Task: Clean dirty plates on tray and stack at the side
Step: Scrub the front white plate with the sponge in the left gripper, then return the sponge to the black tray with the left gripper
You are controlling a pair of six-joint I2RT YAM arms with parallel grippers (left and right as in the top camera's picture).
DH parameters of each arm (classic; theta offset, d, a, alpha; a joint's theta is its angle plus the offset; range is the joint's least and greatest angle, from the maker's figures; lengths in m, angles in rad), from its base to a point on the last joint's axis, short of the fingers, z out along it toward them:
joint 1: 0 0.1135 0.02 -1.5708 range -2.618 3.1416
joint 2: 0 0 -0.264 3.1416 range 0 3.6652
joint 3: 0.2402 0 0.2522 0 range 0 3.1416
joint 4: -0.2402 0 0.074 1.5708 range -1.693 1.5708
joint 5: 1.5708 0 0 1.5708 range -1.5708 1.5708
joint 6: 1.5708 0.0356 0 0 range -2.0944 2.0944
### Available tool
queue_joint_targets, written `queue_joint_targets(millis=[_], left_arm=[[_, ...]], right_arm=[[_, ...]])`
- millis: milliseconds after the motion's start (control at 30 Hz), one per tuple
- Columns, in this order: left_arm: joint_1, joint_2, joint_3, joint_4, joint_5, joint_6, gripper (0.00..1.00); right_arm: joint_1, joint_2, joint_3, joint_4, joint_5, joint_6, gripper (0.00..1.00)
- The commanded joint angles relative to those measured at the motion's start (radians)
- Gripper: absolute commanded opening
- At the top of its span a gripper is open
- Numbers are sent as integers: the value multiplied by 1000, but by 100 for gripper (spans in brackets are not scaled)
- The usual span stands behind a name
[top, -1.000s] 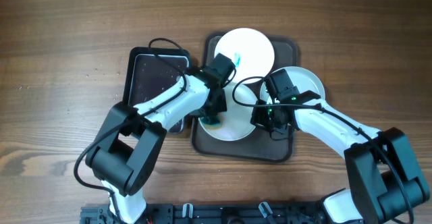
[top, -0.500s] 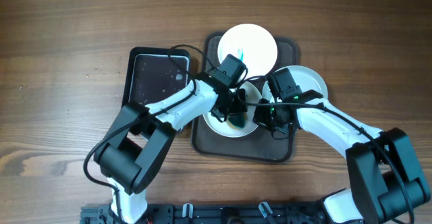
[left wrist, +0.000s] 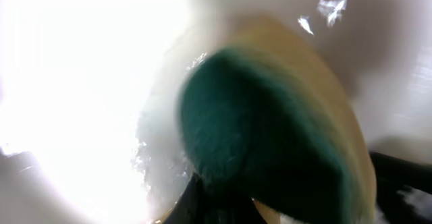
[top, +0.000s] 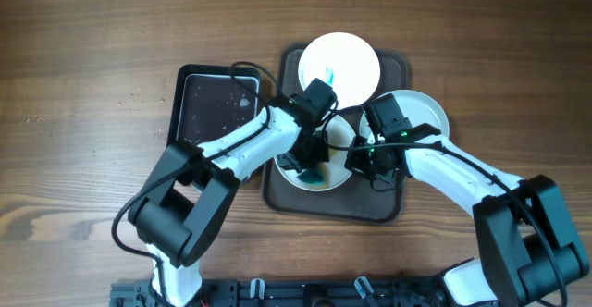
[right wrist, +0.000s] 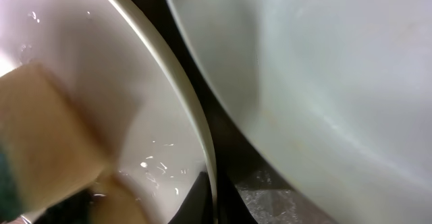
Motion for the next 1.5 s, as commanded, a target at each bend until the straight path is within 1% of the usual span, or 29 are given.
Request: queue_joint_targets(millis=[0,67,133,233,300,333,400,467,567,633,700,733,800,900,967,1067,1133,1200,1267,1300,1400,1467], left_arm=[[68,10,-48,-125,-370,-108,4],[87,-9,-48,-153,-385,-133,4],[109,-34,-48,-153,-386,-132,4],[124,-78,-48,-140,-351,-120,4],[130,-110,-48,-110,-266,-72,4],[135,-136,-48,-83,-178,-30,4],[145,-179,-48,-53,-57,12,4],[164,-239,-48,-50,28,28,4],[191,-317,-48,-55,102,61,4],[220,-375,-48,-70,127,79,4],[260,-424,-48,-101,121,87,4],[291,-449,-48,-125,106,111,4],[343,-468,-48,-174,21,132,4],[412,-459,-59,-224,-130,137,4],[443,-449,-86,-211,-178,144,4],[480,-420,-164,-136,-187,184,4],[492,-408,-208,-91,-189,184,4],[505,-398,-238,-60,-185,183,4],[516,-398,-238,-56,-181,183,9],[522,-406,-235,-54,-180,183,16],[554,-430,-213,-64,-147,183,42],[585,-458,-193,-80,-108,183,52]], right_arm=[[0,34,-13,-19,64,-5,4],[0,34,-13,-19,64,-4,4],[0,34,-13,-18,64,-5,4],[0,34,-13,-18,64,-4,4],[0,34,-13,-18,64,-5,4],[0,34,-13,-18,65,-4,4],[0,34,-13,-18,65,-5,4],[0,34,-13,-18,64,-5,4],[0,34,-13,-18,65,-9,4],[0,34,-13,-18,65,-10,4],[0,34,-13,-18,67,-16,4],[0,34,-13,-15,67,-31,4],[0,34,-13,-3,63,-72,4],[0,34,-13,23,37,-182,4],[0,34,-13,32,21,-240,4],[0,33,-9,24,13,-291,5],[0,31,15,-21,11,-298,4],[2,21,71,-107,16,-333,4],[3,9,128,-187,45,-349,4],[6,2,165,-235,69,-357,4],[17,-4,289,-372,102,-409,4],[29,-4,372,-441,102,-436,4]])
